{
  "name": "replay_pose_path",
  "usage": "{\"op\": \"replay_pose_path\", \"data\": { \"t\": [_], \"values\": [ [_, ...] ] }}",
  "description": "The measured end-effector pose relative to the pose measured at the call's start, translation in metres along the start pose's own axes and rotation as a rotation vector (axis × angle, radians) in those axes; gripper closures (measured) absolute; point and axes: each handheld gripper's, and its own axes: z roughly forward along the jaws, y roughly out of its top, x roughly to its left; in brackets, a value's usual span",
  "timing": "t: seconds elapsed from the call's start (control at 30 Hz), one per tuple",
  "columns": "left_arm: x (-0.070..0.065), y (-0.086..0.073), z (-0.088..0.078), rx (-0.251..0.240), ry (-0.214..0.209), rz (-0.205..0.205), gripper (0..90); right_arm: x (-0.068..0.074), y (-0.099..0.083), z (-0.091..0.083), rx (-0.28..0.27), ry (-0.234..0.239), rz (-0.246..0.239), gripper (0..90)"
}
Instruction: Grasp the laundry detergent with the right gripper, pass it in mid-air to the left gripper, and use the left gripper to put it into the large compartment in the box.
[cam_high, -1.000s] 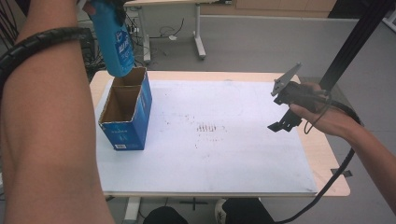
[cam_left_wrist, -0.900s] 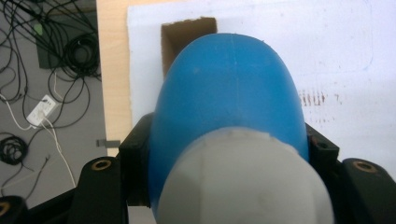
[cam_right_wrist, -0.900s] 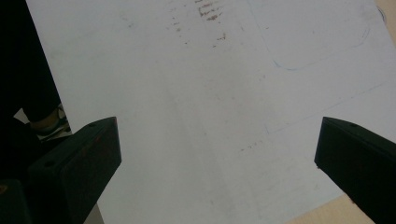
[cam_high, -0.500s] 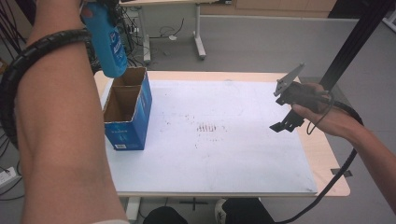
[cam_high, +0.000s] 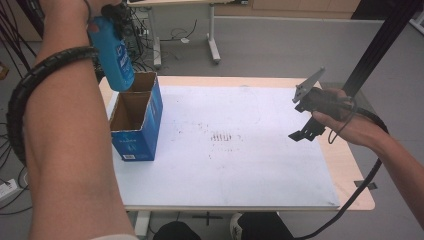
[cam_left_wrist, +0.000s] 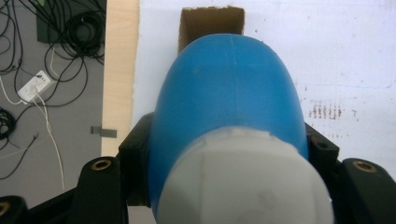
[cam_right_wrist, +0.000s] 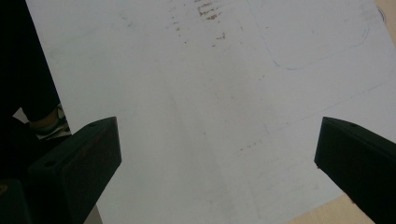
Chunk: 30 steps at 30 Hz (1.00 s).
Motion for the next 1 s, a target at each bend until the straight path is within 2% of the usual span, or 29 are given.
{"op": "replay_pose_path", "data": {
  "t": [0.43,0.63,1.0],
  "values": [
    [0.009,-0.006,0.042,0.032,-0.021,-0.001,37.5,0.002,0.001,0.002,0.009,0.003,-0.005,0.5],
    [0.013,-0.010,0.066,0.042,-0.028,-0.011,37.5,0.003,0.001,0.004,0.011,0.007,-0.004,0.5],
    [0.015,-0.018,0.103,0.051,-0.038,-0.009,37.5,0.004,0.000,0.008,0.020,0.001,-0.013,0.5]
  ]
}}
